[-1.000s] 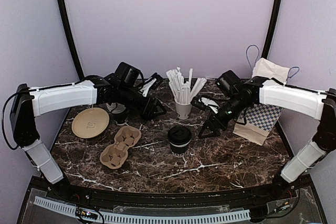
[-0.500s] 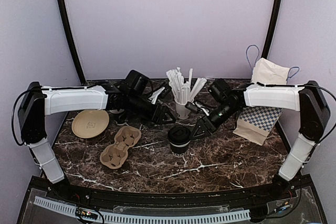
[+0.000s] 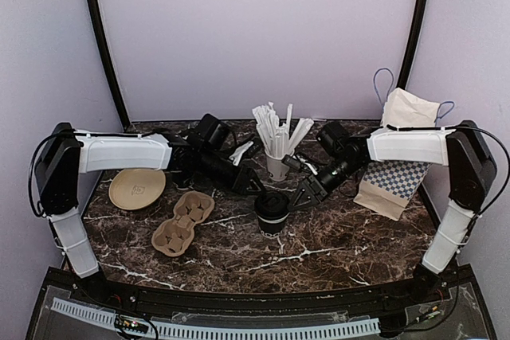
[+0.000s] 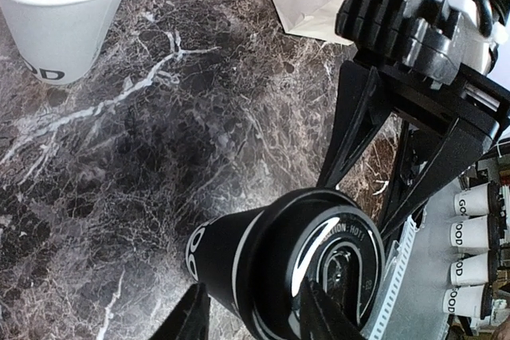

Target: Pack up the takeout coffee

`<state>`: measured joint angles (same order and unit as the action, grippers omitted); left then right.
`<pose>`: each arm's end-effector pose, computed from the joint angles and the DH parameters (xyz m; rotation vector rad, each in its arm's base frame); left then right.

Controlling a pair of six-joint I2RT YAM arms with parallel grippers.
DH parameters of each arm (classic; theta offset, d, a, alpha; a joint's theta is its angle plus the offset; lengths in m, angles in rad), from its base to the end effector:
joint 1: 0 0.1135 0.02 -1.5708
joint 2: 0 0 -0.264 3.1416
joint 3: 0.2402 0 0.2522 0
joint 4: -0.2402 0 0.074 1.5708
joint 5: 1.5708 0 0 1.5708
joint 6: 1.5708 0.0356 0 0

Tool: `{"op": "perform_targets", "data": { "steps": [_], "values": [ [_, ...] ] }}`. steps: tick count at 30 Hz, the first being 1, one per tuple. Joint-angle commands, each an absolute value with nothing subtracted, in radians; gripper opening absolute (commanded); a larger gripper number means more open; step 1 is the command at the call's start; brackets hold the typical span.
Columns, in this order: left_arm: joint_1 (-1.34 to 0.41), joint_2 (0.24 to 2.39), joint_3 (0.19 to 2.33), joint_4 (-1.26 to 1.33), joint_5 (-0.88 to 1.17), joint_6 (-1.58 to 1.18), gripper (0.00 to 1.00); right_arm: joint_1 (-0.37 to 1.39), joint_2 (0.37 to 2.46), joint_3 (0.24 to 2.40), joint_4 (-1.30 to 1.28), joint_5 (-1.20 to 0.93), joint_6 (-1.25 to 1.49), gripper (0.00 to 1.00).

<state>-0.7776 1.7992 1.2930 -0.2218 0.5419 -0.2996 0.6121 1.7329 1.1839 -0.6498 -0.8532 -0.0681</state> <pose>0.2730 -0.2945 0.2348 0.8731 2.2994 -1.1432 0.2615 0.2163 0.2066 -1.1265 2.4864 1.3282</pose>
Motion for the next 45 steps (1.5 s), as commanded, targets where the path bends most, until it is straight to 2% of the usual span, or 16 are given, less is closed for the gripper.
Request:
{"op": "perform_targets", "data": {
  "steps": [1,9,12,15,18,22,27,31,36,41,45],
  "values": [
    [-0.783,1.808,1.279,-0.22,0.571,-0.296,0.39,0.603,1.765,1.216,-0.637,-0.891,-0.063,0.44],
    [-0.785,1.837,1.278,-0.249,0.576,-0.281,0.27,0.596,1.823,1.22,-0.64,-0.93,-0.052,0.43],
    [-0.785,1.845,1.274,-0.268,0.564,-0.273,0.25,0.59,1.835,1.221,-0.641,-0.921,-0.031,0.42],
    [-0.787,1.852,1.267,-0.266,0.573,-0.272,0.27,0.587,1.844,1.234,-0.68,-0.926,-0.038,0.4],
    [-0.793,1.863,1.263,-0.261,0.579,-0.271,0.33,0.586,1.847,1.226,-0.68,-0.906,-0.026,0.33],
    [-0.796,1.874,1.258,-0.236,0.597,-0.279,0.4,0.586,1.869,1.215,-0.69,-0.861,-0.015,0.29],
    [-0.798,1.892,1.251,-0.239,0.606,-0.284,0.39,0.586,1.919,1.224,-0.709,-0.844,-0.02,0.25],
    [-0.801,1.889,1.236,-0.246,0.604,-0.283,0.34,0.587,1.934,1.227,-0.7,-0.857,-0.025,0.25],
    [-0.801,1.861,1.225,-0.246,0.579,-0.277,0.33,0.586,1.907,1.267,-0.723,-0.969,-0.072,0.31],
    [-0.805,1.8,1.248,-0.21,0.555,-0.278,0.5,0.581,1.868,1.306,-0.774,-1.021,-0.123,0.44],
    [-0.805,1.767,1.294,-0.217,0.51,-0.264,0.56,0.579,1.825,1.303,-0.779,-0.989,-0.136,0.52]
  ]
}}
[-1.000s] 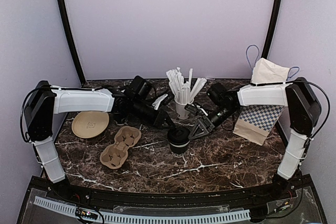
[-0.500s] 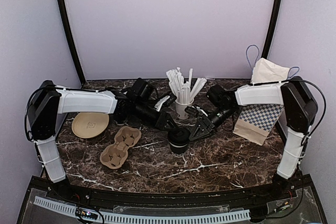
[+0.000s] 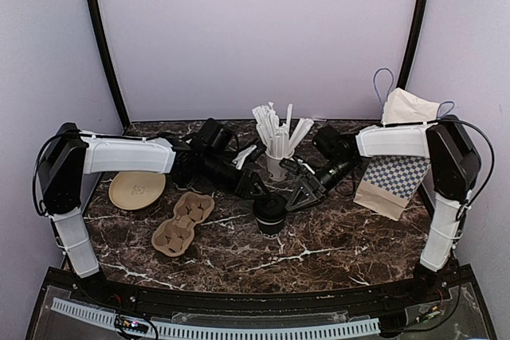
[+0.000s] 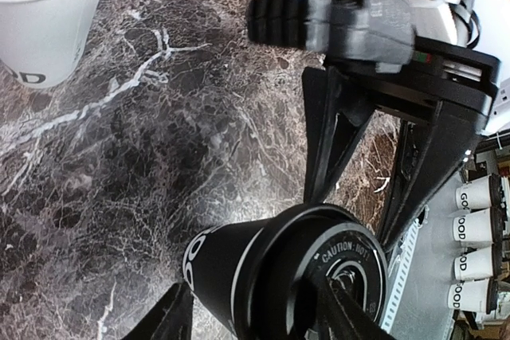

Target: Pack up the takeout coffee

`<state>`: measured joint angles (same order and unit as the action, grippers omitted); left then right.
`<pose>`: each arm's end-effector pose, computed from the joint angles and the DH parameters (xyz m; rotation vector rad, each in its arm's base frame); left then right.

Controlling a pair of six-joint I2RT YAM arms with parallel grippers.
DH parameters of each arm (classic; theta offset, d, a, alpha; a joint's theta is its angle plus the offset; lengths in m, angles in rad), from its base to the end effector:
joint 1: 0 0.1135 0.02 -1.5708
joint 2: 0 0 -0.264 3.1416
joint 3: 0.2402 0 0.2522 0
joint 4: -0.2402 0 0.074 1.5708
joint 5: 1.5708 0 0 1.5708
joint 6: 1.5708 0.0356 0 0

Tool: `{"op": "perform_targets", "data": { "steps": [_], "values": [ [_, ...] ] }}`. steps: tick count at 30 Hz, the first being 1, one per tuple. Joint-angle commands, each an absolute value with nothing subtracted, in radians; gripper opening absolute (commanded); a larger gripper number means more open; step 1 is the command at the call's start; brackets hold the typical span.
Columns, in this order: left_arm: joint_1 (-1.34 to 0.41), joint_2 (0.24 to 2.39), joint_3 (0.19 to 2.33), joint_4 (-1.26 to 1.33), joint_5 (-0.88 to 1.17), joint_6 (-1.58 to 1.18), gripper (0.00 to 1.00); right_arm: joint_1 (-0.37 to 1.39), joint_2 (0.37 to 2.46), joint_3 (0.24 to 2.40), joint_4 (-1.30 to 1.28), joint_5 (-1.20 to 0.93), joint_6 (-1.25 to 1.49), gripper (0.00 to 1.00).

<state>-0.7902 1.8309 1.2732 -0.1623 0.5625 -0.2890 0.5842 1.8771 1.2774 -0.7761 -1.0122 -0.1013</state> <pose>0.2720 -0.3017 0.2212 0.9118 2.2778 -1.1693 0.2784 0.2202 0.1854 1.0372 -2.4746 -1.5045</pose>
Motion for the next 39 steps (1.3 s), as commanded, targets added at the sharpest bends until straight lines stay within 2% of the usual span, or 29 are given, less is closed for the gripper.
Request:
{"op": "perform_targets", "data": {
  "steps": [1,7,17,25,29,39],
  "values": [
    [-0.805,1.762,1.306,-0.222,0.505,-0.259,0.57,0.578,1.815,1.3,-0.779,-0.981,-0.139,0.55],
    [-0.807,1.728,1.306,-0.245,0.477,-0.248,0.58,0.575,1.777,1.286,-0.784,-0.933,-0.158,0.61],
    [-0.849,1.618,1.207,-0.286,0.433,-0.305,0.59,0.571,1.803,1.348,-0.804,-0.863,-0.206,0.58],
    [-0.899,1.61,1.127,-0.235,0.421,-0.406,0.61,0.57,1.86,1.39,-0.765,-0.892,-0.196,0.6],
    [-0.904,1.62,1.109,-0.171,0.43,-0.451,0.66,0.57,1.889,1.395,-0.764,-0.932,-0.197,0.61],
    [-0.902,1.677,1.145,-0.133,0.417,-0.434,0.59,0.571,1.845,1.314,-0.795,-1.012,-0.242,0.64]
  ]
}}
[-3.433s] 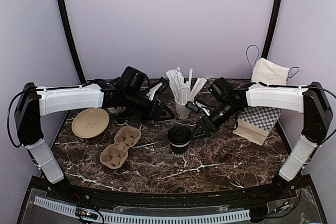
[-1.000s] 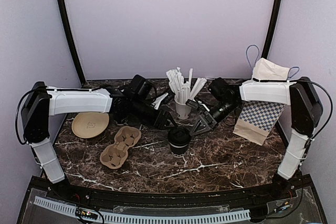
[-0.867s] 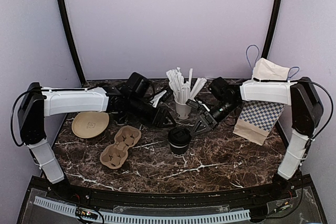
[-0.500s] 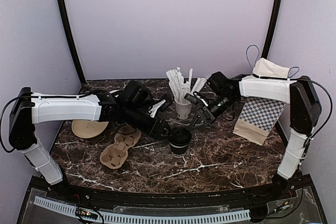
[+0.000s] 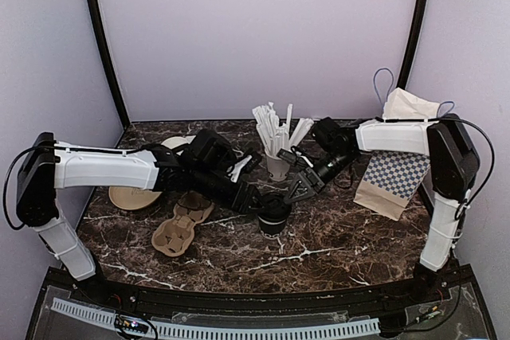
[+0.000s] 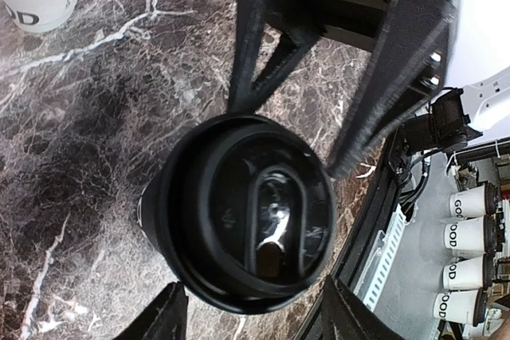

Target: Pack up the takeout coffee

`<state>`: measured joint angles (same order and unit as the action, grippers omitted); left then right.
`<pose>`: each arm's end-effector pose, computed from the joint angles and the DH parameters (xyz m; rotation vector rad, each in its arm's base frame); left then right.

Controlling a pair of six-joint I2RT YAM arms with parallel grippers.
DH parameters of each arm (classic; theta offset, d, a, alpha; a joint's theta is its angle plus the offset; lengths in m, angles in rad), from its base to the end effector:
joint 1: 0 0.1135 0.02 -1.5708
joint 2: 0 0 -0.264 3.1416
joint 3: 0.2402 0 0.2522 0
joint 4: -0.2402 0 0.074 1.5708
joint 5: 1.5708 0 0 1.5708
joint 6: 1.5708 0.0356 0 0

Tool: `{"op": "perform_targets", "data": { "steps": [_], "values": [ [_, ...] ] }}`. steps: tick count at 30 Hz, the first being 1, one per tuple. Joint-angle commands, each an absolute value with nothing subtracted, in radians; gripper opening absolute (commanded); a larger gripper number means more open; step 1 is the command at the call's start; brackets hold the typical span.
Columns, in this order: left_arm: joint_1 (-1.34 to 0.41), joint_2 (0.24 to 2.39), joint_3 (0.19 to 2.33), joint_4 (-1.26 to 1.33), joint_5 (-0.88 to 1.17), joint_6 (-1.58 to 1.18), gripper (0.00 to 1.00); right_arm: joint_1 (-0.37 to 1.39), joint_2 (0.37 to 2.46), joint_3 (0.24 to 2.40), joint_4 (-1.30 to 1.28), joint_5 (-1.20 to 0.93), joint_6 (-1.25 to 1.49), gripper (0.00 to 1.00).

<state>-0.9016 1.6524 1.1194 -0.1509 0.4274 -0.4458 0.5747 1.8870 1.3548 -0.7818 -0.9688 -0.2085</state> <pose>0.2151 -0.2958 0.2366 0.8018 2.3360 -1.1447 0.2925 0.2244 0.2007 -1.2046 2.4349 1.4661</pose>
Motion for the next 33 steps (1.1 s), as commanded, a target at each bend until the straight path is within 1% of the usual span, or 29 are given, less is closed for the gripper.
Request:
{"op": "perform_targets", "data": {
  "steps": [1,5,10,15,18,23,29,33],
  "values": [
    [-0.902,1.689,1.152,-0.138,0.41,-0.426,0.59,0.571,1.832,1.301,-0.796,-1.011,-0.244,0.64],
    [-0.887,1.718,1.198,-0.156,0.403,-0.389,0.57,0.572,1.799,1.253,-0.801,-1.012,-0.248,0.66],
    [-0.858,1.745,1.23,-0.156,0.406,-0.37,0.57,0.572,1.764,1.217,-0.794,-1.003,-0.245,0.67],
    [-0.845,1.751,1.244,-0.164,0.393,-0.353,0.62,0.572,1.729,1.203,-0.791,-0.983,-0.236,0.68],
    [-0.844,1.726,1.243,-0.177,0.362,-0.343,0.65,0.571,1.717,1.2,-0.793,-0.964,-0.239,0.68],
    [-0.844,1.67,1.238,-0.203,0.309,-0.365,0.67,0.568,1.719,1.203,-0.795,-0.951,-0.242,0.68],
    [-0.844,1.596,1.191,-0.278,0.226,-0.423,0.67,0.559,1.74,1.232,-0.798,-0.937,-0.246,0.65],
    [-0.844,1.546,1.154,-0.322,0.184,-0.463,0.64,0.546,1.753,1.25,-0.794,-0.924,-0.247,0.63]
  ]
}}
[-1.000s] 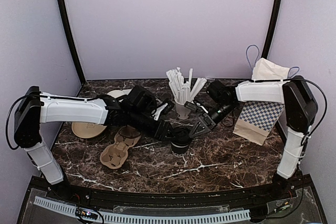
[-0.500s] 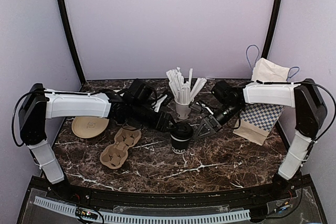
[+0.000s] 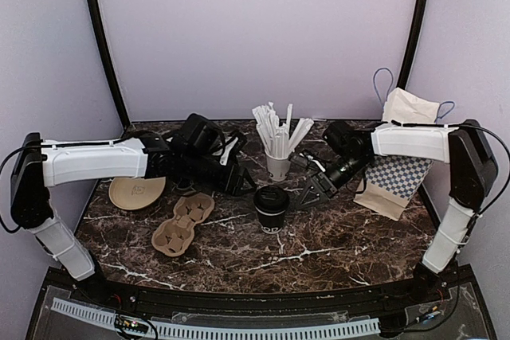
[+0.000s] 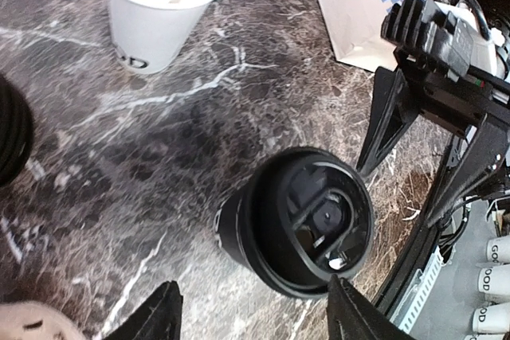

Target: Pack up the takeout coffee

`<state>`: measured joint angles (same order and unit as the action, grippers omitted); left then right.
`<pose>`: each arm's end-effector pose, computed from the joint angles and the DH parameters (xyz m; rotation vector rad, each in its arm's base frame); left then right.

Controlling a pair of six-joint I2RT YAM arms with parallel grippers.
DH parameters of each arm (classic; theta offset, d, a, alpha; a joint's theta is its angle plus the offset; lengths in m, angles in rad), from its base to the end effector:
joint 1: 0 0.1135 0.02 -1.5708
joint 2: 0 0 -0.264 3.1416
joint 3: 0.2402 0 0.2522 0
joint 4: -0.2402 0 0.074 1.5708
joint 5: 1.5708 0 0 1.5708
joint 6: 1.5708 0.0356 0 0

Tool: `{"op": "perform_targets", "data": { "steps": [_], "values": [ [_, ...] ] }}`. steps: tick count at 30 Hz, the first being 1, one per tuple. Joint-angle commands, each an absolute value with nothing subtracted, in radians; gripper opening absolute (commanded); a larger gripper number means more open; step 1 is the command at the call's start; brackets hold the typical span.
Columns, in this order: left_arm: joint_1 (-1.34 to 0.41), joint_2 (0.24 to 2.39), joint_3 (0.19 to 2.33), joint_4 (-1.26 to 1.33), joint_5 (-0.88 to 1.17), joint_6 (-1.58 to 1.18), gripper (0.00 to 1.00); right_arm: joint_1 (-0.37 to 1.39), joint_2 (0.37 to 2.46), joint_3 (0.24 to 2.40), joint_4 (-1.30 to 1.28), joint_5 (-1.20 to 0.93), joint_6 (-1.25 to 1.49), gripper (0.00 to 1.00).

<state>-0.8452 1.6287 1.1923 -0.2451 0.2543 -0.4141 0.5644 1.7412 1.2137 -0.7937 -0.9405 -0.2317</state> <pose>0.2367 -0.2804 0.2596 0.6573 2.3172 -0.9229 0.2635 0.2009 0.2102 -1.2135 2.4388 1.4192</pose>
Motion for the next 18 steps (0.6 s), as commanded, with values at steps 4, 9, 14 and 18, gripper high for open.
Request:
{"op": "perform_targets", "data": {
  "steps": [4,9,14,18],
  "values": [
    [-0.844,1.495,1.089,-0.301,0.193,-0.549,0.57,0.529,1.765,1.28,-0.805,-0.902,-0.254,0.61],
    [-0.844,1.523,1.049,-0.16,0.29,-0.677,0.52,0.517,1.787,1.309,-0.768,-0.872,-0.22,0.57],
    [-0.844,1.577,1.034,-0.023,0.391,-0.758,0.52,0.517,1.82,1.333,-0.747,-0.908,-0.185,0.54],
    [-0.844,1.603,1.034,0.017,0.404,-0.773,0.51,0.518,1.825,1.335,-0.735,-0.916,-0.174,0.53]
  ]
}}
